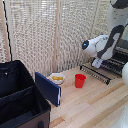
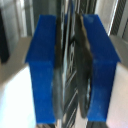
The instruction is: Gently stretch your hand towards the oven tray's handle, obtaining a firm grip, and draw it cautiously out of the oven. Transition your grip to the hot dog bowl, gingerly seizing the edge, and elevate it from the surface. Hover the bowl over the tray, delicately lower it, and temper your grip, establishing the bowl's equilibrium.
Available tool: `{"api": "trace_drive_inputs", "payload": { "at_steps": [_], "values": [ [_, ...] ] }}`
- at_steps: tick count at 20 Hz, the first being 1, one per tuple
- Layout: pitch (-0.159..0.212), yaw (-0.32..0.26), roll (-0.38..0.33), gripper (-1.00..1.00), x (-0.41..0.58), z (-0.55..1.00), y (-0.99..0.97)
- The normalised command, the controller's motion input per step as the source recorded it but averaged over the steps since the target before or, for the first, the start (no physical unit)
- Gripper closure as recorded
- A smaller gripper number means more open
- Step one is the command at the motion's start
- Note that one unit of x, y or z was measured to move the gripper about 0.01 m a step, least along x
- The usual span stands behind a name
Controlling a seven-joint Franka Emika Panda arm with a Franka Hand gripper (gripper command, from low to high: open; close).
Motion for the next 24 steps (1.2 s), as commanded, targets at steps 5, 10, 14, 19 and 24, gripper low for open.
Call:
{"api": "trace_drive_inputs", "payload": {
  "at_steps": [5,10,14,19,24],
  "values": [
    [0.024,-0.172,0.000,1.00,0.002,0.00,0.70],
    [0.017,-0.163,-0.056,1.00,0.000,-0.05,0.75],
    [0.035,-0.076,-0.080,-1.00,-0.013,-0.02,0.54],
    [0.029,0.025,-0.019,-1.00,0.051,0.01,0.00],
    [0.020,0.025,0.013,-1.00,0.202,0.00,0.00]
  ]
}}
